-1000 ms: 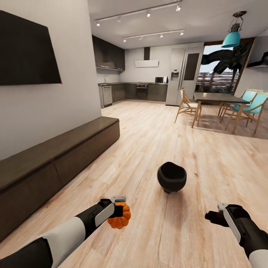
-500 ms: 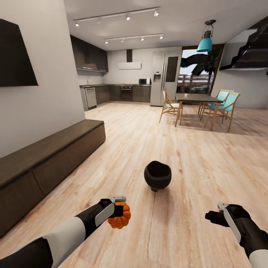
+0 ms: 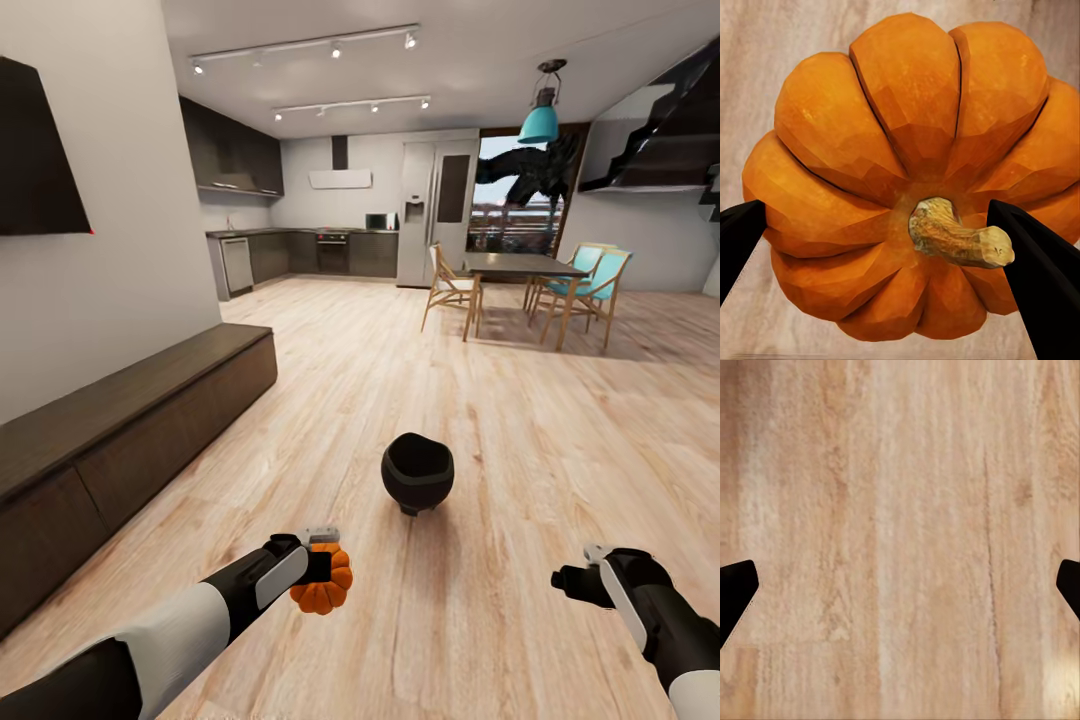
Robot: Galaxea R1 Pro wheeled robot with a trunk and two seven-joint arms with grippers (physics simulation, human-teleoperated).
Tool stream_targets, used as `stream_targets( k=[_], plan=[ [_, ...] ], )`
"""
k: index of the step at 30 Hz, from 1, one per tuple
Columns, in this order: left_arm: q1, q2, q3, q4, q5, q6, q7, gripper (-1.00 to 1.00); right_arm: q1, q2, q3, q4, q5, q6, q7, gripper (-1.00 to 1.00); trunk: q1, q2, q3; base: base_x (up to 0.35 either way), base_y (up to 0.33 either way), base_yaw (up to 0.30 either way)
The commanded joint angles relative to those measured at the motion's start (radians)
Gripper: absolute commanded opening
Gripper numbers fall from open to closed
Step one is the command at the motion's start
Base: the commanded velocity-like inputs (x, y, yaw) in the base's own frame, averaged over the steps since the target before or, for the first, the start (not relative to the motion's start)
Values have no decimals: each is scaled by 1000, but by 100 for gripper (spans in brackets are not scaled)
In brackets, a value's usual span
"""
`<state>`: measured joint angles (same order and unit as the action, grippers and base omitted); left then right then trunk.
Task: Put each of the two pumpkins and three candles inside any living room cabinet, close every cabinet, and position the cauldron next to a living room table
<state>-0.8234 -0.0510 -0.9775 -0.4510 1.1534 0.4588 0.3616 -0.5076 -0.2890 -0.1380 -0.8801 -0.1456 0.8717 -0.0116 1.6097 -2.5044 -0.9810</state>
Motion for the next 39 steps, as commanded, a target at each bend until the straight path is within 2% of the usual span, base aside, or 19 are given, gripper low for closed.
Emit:
stream_targets(
  k=[1, 18, 31, 39],
  plan=[
    [-2, 1, -6, -2, 9, 0, 8, -100, 0, -1, -2, -3, -5, 4, -1, 100, 0, -1, -2, 0, 0, 249],
    [-2, 0, -4, -5, 9, 0, 9, -100, 0, 2, 2, -5, -5, 4, -2, 100, 0, -1, -15, 0, 0, 259],
    [-2, 6, 9, -7, 17, -20, -9, -100, 0, 2, 5, 1, -5, 4, -4, 100, 0, -1, -26, 0, 0, 261],
    [-2, 5, 8, -8, 20, -56, -12, -100, 0, 3, 6, 0, -5, 4, -3, 100, 0, -1, -32, 0, 0, 261]
  ],
)
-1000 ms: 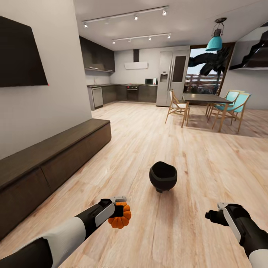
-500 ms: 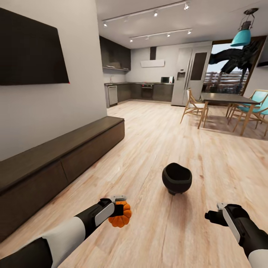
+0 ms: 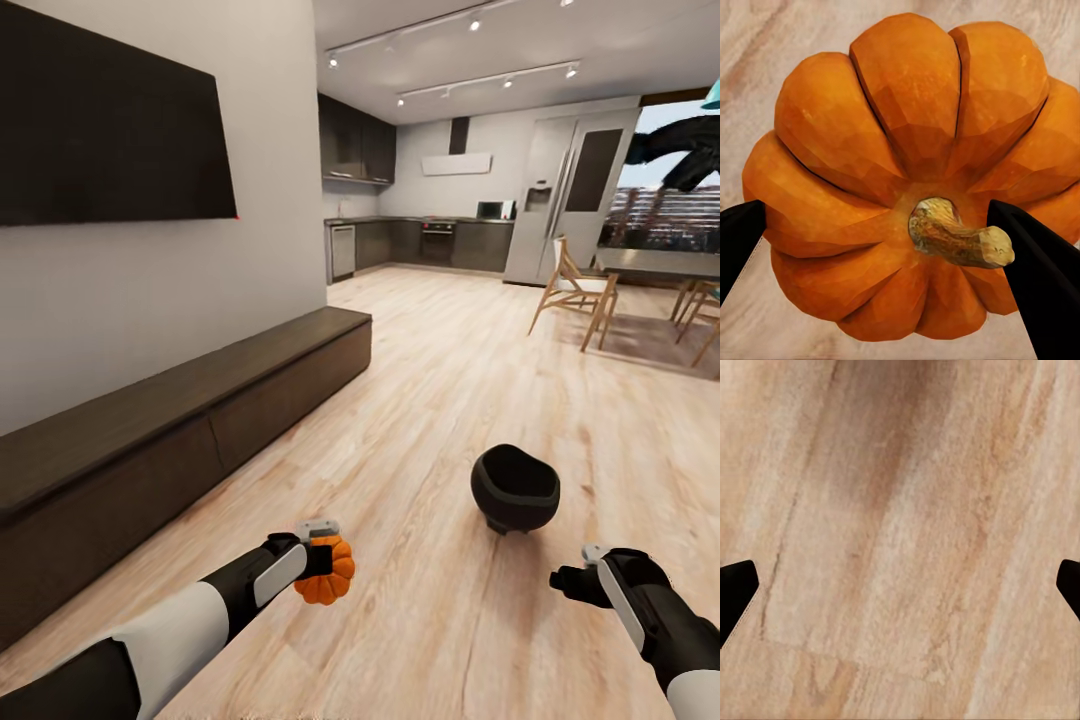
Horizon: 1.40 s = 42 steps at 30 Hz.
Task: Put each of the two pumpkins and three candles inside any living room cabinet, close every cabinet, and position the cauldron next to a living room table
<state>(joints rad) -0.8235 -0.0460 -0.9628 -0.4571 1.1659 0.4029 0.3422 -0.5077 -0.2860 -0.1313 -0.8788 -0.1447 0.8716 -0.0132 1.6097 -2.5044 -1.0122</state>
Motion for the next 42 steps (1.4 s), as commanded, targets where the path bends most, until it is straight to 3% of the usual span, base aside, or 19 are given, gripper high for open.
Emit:
stream_targets(
  k=[1, 42],
  plan=[
    [-1, 0, -7, -2, 7, -1, 8, -100, 0, 0, -1, -2, -6, 4, -1, 100, 0, -1, -2, 0, 0, 261],
    [-2, -2, -8, -1, 8, -4, 8, -100, 0, -3, -2, -3, -6, 4, -1, 100, 0, -1, -33, 0, 0, 247]
  ],
)
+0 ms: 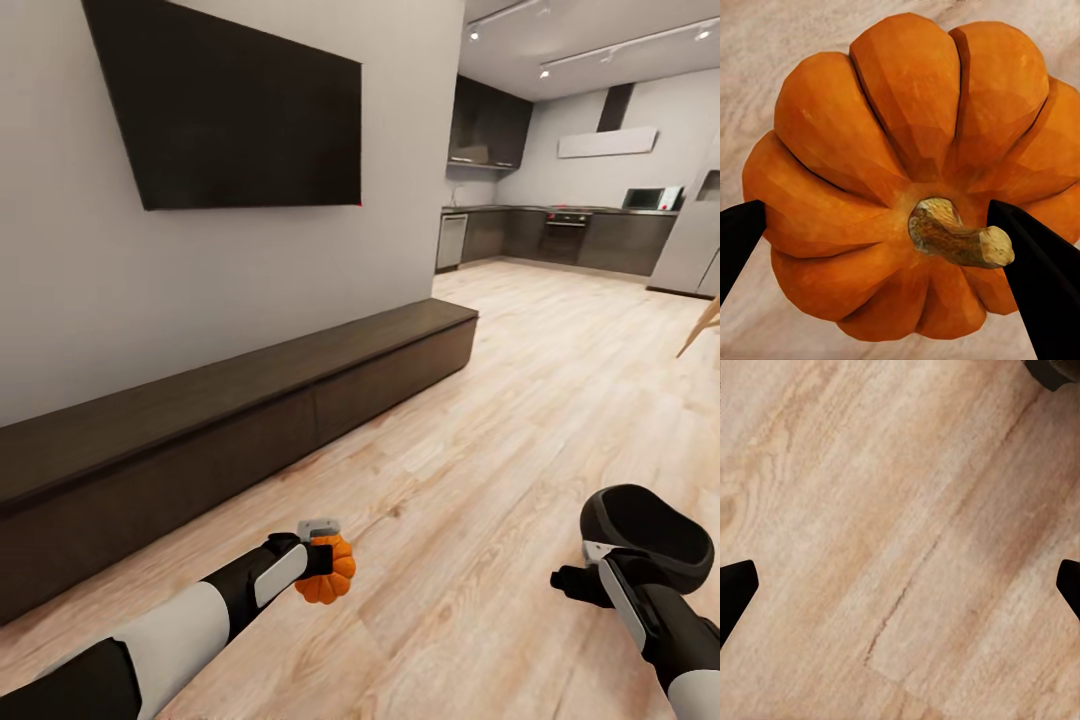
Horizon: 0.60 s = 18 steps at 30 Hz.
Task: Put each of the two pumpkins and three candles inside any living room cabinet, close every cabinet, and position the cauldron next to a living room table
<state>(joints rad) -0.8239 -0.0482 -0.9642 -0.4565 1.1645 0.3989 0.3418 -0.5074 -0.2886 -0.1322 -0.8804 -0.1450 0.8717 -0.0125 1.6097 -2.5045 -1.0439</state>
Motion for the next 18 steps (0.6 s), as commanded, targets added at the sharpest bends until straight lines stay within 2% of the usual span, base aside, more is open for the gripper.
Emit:
stream_targets(
  k=[1, 6, 10, 18],
  plan=[
    [-1, 1, -7, -2, 9, 0, 8, -100, 0, -1, -1, -2, -5, 4, -1, 100, 0, 0, -1, 0, 0, 79],
    [-1, 1, -7, -2, 9, 0, 8, -100, 0, 0, -1, -3, -2, 4, -1, 100, 0, 0, -1, 0, 0, 217],
    [-1, 1, -7, -2, 9, 0, 8, -100, 0, 1, -1, -2, 17, 4, -1, 100, 0, 0, -1, 0, 0, 280],
    [-1, 1, -7, -2, 9, 0, 8, -100, 0, 3, -1, -1, 23, 3, -2, 100, 0, 0, -1, 0, 0, 289]
  ],
)
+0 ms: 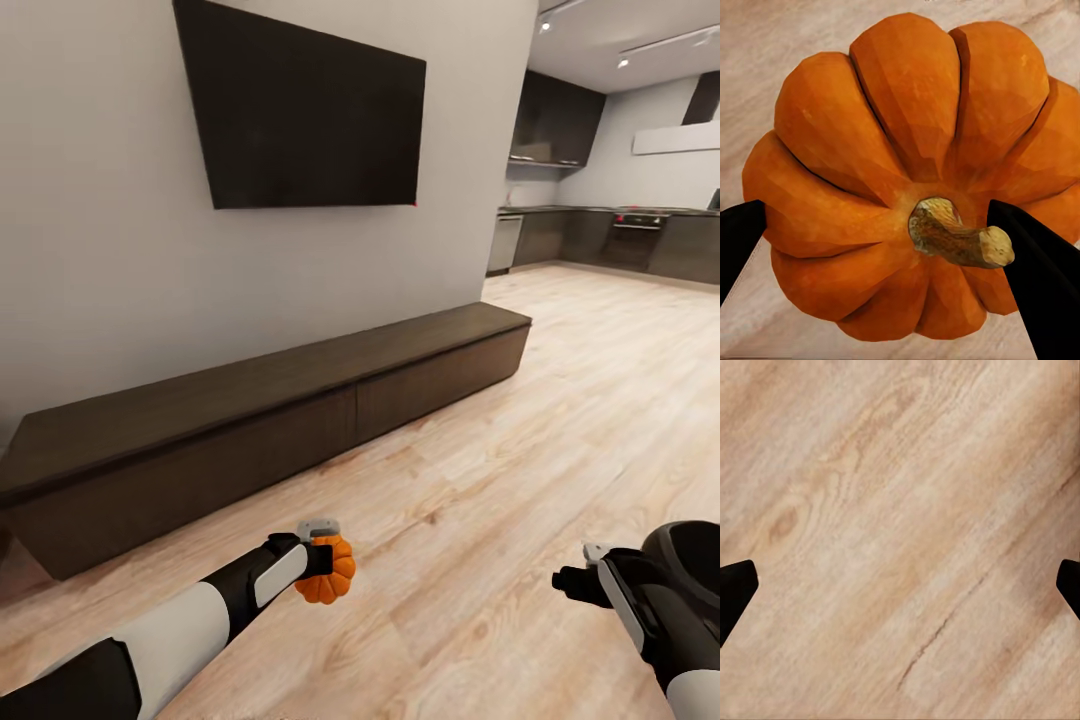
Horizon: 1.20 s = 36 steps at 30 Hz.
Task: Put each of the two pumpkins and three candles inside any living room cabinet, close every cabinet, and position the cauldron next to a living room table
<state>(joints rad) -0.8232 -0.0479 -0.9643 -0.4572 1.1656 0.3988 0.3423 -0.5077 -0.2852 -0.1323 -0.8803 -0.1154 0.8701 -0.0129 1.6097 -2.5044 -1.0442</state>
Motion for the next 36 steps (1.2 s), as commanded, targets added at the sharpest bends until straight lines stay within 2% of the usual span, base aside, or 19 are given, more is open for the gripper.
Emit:
stream_targets(
  k=[1, 6, 14, 24, 36],
  plan=[
    [-2, 0, -7, -1, 8, 0, 8, -100, 0, 0, -1, -1, -6, 4, -1, 100, 0, 0, -1, 0, 0, 289],
    [-2, 0, -5, -1, 8, 0, 9, -100, 0, 1, 0, -1, -6, 4, -1, 100, 0, 0, -1, 3, -53, 271],
    [-2, 0, -4, 0, 9, 0, 9, -100, 0, -2, 0, -2, -5, 4, -1, 100, 0, 0, -1, 81, -279, 102],
    [-1, 0, -4, 0, 10, 0, 9, -100, 0, -1, 0, -2, 14, 6, -1, 100, 0, 0, -1, 137, -231, 278],
    [-2, 0, -3, 0, 11, -1, 9, -100, 0, -1, -1, -2, 16, 6, -1, 100, 0, 0, -1, 106, -45, 292]
  ],
)
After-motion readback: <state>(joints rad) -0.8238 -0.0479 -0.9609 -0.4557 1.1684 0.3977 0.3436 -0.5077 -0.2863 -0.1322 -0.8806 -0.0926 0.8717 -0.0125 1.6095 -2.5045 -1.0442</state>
